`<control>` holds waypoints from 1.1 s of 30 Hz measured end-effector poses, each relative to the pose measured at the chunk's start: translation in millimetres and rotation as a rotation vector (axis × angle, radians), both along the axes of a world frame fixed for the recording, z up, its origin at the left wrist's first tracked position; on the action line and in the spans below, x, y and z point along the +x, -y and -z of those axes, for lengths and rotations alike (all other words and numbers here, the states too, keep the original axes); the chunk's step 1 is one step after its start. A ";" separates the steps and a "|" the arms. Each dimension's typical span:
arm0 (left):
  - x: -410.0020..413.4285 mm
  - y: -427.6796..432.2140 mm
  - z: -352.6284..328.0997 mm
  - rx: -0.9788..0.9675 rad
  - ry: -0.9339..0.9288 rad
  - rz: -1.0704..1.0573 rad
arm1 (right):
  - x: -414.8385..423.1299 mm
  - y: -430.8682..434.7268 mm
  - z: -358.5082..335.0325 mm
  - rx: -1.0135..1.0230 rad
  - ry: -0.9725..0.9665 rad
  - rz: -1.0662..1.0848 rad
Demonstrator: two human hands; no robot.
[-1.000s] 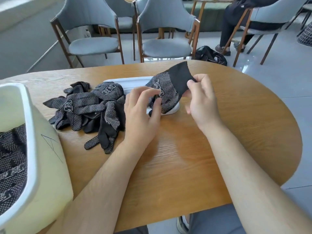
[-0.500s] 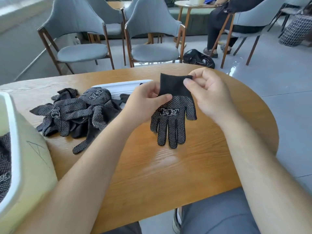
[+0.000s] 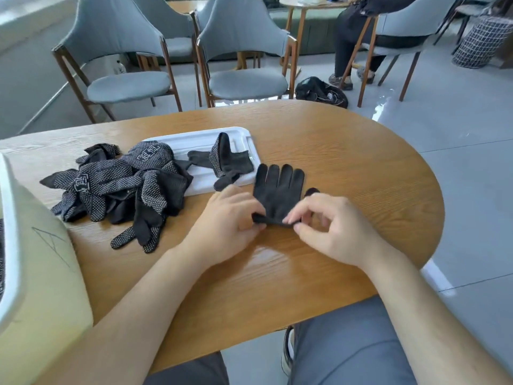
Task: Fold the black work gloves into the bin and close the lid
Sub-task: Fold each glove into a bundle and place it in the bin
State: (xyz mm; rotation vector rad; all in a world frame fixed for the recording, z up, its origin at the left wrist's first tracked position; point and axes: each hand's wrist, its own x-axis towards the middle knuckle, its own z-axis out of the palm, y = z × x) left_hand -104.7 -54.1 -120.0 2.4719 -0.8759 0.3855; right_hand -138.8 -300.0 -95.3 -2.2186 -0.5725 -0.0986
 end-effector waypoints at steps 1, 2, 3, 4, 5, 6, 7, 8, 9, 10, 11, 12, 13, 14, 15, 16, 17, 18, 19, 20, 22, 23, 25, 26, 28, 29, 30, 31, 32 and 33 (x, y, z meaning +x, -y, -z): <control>-5.8 -2.5 2.0 0.029 -0.004 0.023 | -4.8 1.3 2.3 -0.013 -0.024 -0.024; -11.8 -3.8 1.6 0.049 -0.003 0.044 | -8.7 2.0 2.7 -0.020 -0.047 -0.047; -17.4 -3.5 -1.5 0.069 -0.002 0.061 | -10.6 3.0 1.2 -0.021 -0.073 -0.067; -22.5 -3.2 -5.6 0.088 -0.002 0.074 | -11.2 2.8 -1.8 -0.013 -0.106 -0.083; -26.7 -2.9 -8.9 0.097 -0.020 0.089 | -10.7 2.5 -5.4 0.000 -0.140 -0.090; -30.3 -3.4 -12.1 0.085 -0.058 0.106 | -10.1 0.9 -10.4 0.017 -0.167 -0.094; -33.0 -5.1 -14.7 0.046 -0.107 0.121 | -8.5 -1.9 -14.7 0.034 -0.181 -0.091; -34.1 -7.0 -16.5 -0.017 -0.149 0.127 | -5.6 -5.7 -18.9 0.049 -0.182 -0.081; -32.9 -7.9 -17.9 -0.091 -0.162 0.108 | -2.2 -10.5 -23.1 0.054 -0.167 -0.058; -29.3 -7.9 -19.1 -0.167 -0.143 0.049 | 3.7 -16.8 -26.3 0.050 -0.149 -0.022; -22.8 -7.0 -20.7 -0.239 -0.108 -0.046 | 11.9 -24.6 -28.8 0.034 -0.130 0.021; -14.0 -5.3 -21.6 -0.299 -0.066 -0.168 | 21.3 -33.4 -30.8 0.006 -0.118 0.069; -3.0 -4.1 -21.0 -0.335 -0.026 -0.297 | 32.9 -42.8 -30.8 -0.032 -0.100 0.111; 9.1 -3.5 -19.9 -0.340 -0.004 -0.415 | 45.3 -53.4 -29.6 -0.062 -0.076 0.146; 21.9 -3.5 -17.9 -0.312 -0.007 -0.508 | 57.9 -65.1 -28.0 -0.077 -0.047 0.168; 33.5 -3.1 -15.9 -0.263 -0.027 -0.572 | 70.4 -76.8 -26.3 -0.078 -0.019 0.180; 43.2 -2.9 -13.2 -0.216 -0.050 -0.611 | 83.1 -87.9 -23.1 -0.094 0.008 0.187; 49.6 -2.1 -10.5 -0.180 -0.064 -0.630 | 95.0 -97.8 -19.3 -0.140 0.023 0.202; 53.5 -1.4 -8.1 -0.156 -0.069 -0.638 | 105.0 -106.9 -16.6 -0.213 0.020 0.230; 55.3 -0.4 -5.9 -0.143 -0.066 -0.639 | 114.2 -113.5 -13.7 -0.289 -0.002 0.267; 56.2 -1.8 1.2 -0.149 -0.053 -0.635 | 127.2 -122.8 -6.9 -0.397 -0.048 0.301; 56.0 -2.6 3.3 -0.159 -0.046 -0.625 | 129.8 -123.5 -3.7 -0.416 -0.052 0.306; 59.8 -8.0 6.7 -0.178 -0.046 -0.604 | 134.1 -125.8 3.6 -0.390 -0.028 0.298; 61.8 -10.1 7.6 -0.185 -0.046 -0.593 | 135.5 -126.4 6.6 -0.348 -0.015 0.293; 62.1 -11.4 7.9 -0.195 -0.043 -0.571 | 136.4 -126.4 10.5 -0.209 -0.011 0.288; 61.9 -11.3 8.1 -0.202 -0.033 -0.562 | 137.0 -126.7 11.1 -0.146 -0.018 0.286; 61.5 -10.7 8.4 -0.211 -0.024 -0.554 | 137.3 -126.5 10.8 -0.110 -0.025 0.286; 60.8 -10.0 8.8 -0.227 -0.013 -0.544 | 137.4 -126.5 10.1 -0.088 -0.030 0.287; 60.2 -9.5 8.3 -0.247 -0.001 -0.538 | 137.5 -126.4 9.3 -0.061 -0.037 0.290; 59.7 -9.4 7.3 -0.264 0.020 -0.540 | 136.7 -126.0 7.5 -0.023 -0.044 0.295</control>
